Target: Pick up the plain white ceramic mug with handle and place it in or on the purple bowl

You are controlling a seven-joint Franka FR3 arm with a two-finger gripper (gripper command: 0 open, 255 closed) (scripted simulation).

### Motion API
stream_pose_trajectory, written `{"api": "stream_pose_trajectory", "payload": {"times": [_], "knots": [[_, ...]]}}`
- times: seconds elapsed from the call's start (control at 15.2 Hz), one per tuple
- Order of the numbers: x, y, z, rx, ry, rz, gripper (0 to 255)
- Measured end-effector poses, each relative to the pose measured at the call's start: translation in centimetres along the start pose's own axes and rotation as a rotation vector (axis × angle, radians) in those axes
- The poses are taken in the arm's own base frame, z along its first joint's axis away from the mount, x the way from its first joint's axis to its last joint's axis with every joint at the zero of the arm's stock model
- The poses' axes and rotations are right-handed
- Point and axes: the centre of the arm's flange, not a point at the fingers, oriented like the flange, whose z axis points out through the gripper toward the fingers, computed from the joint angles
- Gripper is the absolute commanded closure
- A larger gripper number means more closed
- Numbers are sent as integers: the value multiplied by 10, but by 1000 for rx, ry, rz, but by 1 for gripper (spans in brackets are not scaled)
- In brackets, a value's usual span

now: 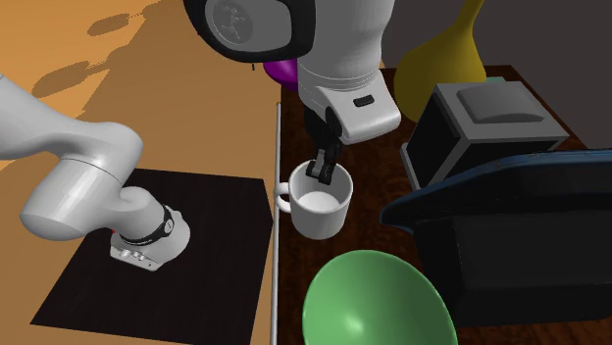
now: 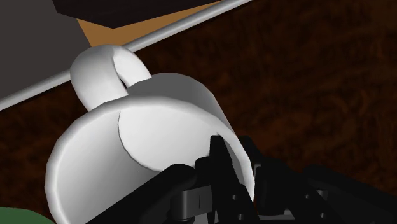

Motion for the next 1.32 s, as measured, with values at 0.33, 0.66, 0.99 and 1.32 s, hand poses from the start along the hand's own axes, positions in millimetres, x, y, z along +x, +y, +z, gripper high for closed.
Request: {"api": "stream_pose_trajectory", "payload": {"times": [0.33,0.66,0.99,1.32], "knots": [[0,0,0,0,0,0,255],[1,1,-21,0,0,0,255],[2,1,-47,0,0,0,255],[2,-1,-74,0,0,0,255]]}}
